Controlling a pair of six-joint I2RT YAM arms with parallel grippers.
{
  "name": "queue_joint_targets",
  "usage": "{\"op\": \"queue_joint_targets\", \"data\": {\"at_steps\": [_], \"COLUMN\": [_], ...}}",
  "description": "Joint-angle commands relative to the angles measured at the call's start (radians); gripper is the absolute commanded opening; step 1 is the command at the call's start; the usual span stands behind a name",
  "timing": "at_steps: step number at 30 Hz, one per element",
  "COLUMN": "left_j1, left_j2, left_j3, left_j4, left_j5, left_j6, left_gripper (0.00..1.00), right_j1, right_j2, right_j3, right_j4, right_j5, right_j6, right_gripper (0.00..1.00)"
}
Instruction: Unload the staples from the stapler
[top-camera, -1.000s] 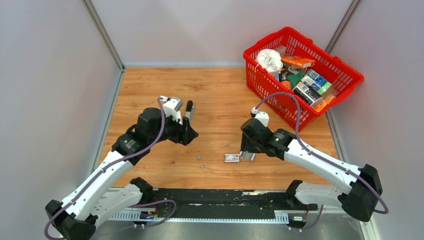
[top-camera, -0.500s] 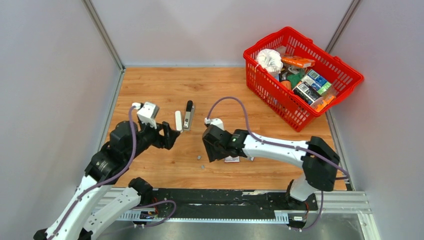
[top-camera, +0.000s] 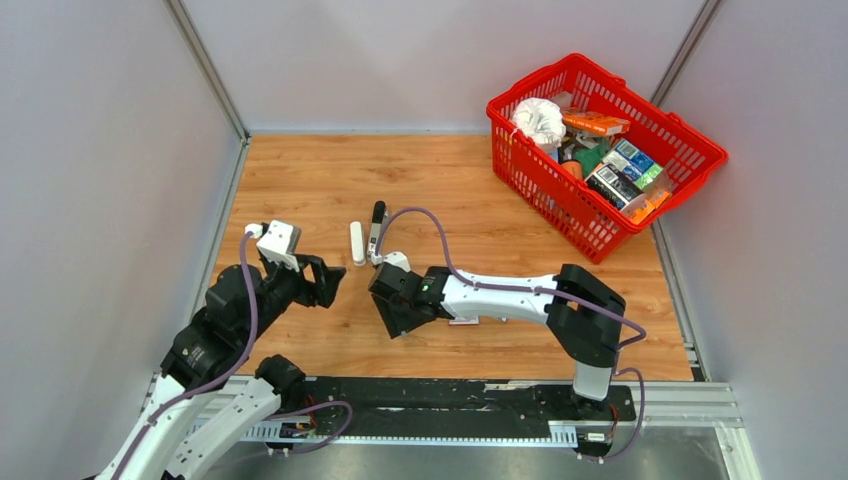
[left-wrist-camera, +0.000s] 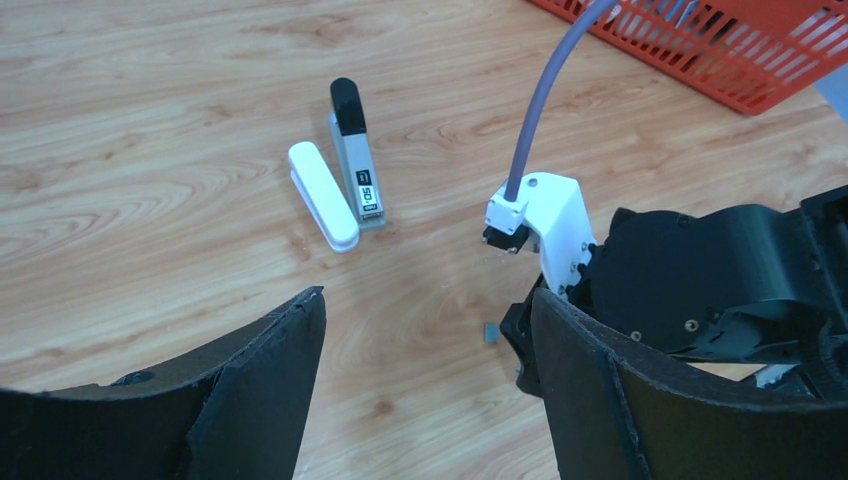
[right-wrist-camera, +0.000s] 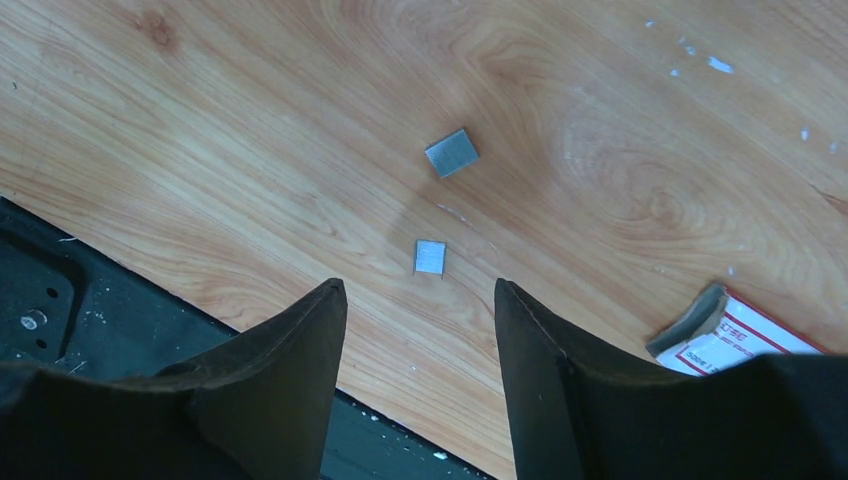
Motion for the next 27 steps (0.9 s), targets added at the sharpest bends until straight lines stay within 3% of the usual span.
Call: {"op": "queue_joint_targets", "data": {"at_steps": [1,27], "left_j1": [-0.003,-0.003], "left_j2": [-0.019,-0.064], "left_j3": [-0.001,-0.008], "left_j4": [0.008,0.008], "left_j5": [-0.012,-0.029], "left_j6": [0.034,0.032], "left_gripper": [0.82,0.82], "right_j1": [0.016,0.056], "right_j2": [0.043,0.165], "right_j3": [0.052,0.118], "right_j4": [0.024,-0.082], "right_j5": [-0.019,0.078], "right_j6": [0.008,0.097], "right_gripper": [0.59,0.45]}}
